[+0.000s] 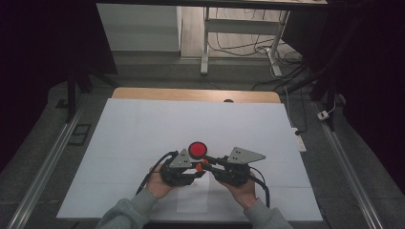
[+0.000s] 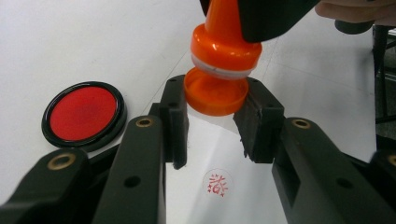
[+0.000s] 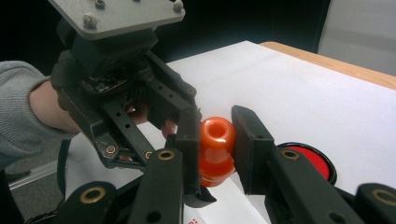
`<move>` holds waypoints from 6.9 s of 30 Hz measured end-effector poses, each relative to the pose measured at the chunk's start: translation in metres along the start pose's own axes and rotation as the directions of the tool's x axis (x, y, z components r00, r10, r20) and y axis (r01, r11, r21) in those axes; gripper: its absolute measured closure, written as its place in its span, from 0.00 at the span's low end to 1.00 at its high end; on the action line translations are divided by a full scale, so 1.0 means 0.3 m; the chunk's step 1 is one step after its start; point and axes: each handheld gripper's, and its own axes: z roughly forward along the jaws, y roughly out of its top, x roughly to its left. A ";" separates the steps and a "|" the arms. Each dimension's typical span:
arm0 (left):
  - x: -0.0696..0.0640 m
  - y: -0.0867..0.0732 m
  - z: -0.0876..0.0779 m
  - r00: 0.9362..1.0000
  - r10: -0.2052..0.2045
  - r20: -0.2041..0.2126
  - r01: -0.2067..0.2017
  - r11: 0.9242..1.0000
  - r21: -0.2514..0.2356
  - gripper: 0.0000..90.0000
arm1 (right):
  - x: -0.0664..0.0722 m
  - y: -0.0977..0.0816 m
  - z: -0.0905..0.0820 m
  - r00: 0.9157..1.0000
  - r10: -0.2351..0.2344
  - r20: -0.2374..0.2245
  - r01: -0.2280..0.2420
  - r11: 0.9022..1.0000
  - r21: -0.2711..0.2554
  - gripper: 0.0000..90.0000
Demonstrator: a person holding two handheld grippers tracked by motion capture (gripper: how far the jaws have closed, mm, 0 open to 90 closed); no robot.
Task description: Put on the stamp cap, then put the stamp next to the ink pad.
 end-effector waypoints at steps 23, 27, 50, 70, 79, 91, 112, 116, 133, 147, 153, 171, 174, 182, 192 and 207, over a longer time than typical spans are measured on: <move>-0.007 0.006 -0.001 1.000 0.012 0.000 -0.012 1.000 0.002 0.72 | 0.004 -0.011 0.014 1.000 0.003 -0.010 -0.003 1.000 0.016 0.81; -0.007 0.006 -0.001 1.000 0.016 -0.003 -0.016 1.000 0.003 0.72 | 0.003 -0.013 0.015 1.000 0.004 -0.010 -0.004 1.000 0.017 0.81; -0.015 0.005 -0.005 0.999 0.039 -0.021 -0.039 0.999 -0.010 0.72 | 0.005 -0.016 0.013 1.000 0.021 -0.011 -0.021 1.000 0.000 0.81; -0.019 -0.001 0.004 0.999 0.026 -0.022 -0.026 1.000 0.000 0.72 | -0.003 -0.037 0.017 0.998 0.056 -0.021 -0.056 0.998 -0.007 0.81; -0.021 -0.005 0.008 0.999 0.036 -0.025 -0.036 0.999 0.021 0.72 | -0.001 -0.060 0.022 0.998 0.065 -0.023 -0.066 0.997 -0.027 0.81; -0.014 -0.018 0.020 1.000 0.018 -0.025 -0.017 0.999 0.041 0.72 | 0.007 -0.095 0.043 0.998 0.060 0.001 -0.060 0.997 -0.040 0.81; -0.003 -0.001 0.009 0.999 -0.004 -0.037 0.004 1.000 0.008 0.56 | -0.009 -0.065 0.018 0.998 0.068 -0.001 -0.068 0.996 -0.060 0.80; -0.001 -0.002 0.009 0.999 -0.003 -0.035 0.003 1.000 0.017 0.50 | -0.012 -0.062 0.014 0.997 0.073 -0.001 -0.073 0.995 -0.063 0.80; 0.008 -0.020 -0.062 0.995 -0.069 -0.065 0.069 0.998 -0.003 0.28 | -0.040 -0.052 -0.019 0.997 0.069 0.031 -0.067 0.995 -0.069 0.80; 0.017 -0.102 -0.196 0.985 -0.123 -0.121 0.119 0.992 -0.038 0.25 | -0.066 -0.049 -0.047 0.996 0.058 0.064 -0.054 0.997 -0.058 0.80; 0.028 -0.169 -0.239 0.973 -0.173 -0.153 0.168 0.985 -0.048 0.25 | -0.072 -0.048 -0.053 0.996 0.057 0.074 -0.053 0.997 -0.056 0.80; 0.051 -0.322 -0.343 0.937 -0.270 -0.223 0.262 0.963 -0.063 0.25 | -0.095 -0.048 -0.073 0.993 0.039 0.114 -0.035 0.999 -0.035 0.80; 0.059 -0.327 -0.347 0.934 -0.272 -0.231 0.265 0.962 -0.063 0.25 | -0.100 -0.048 -0.077 0.992 0.034 0.120 -0.031 0.999 -0.030 0.80; 0.074 -0.335 -0.358 0.927 -0.285 -0.244 0.277 0.959 -0.067 0.26 | -0.109 -0.049 -0.081 0.990 0.027 0.140 -0.025 1.000 -0.016 0.80; 0.072 -0.331 -0.353 0.931 -0.276 -0.241 0.270 0.961 -0.056 0.26 | -0.126 -0.050 -0.086 0.984 0.030 0.174 -0.029 1.000 -0.010 0.80; 0.075 -0.334 -0.343 0.931 -0.279 -0.234 0.278 0.960 -0.035 0.26 | -0.212 -0.077 -0.020 0.964 0.028 0.266 -0.051 0.995 0.081 0.80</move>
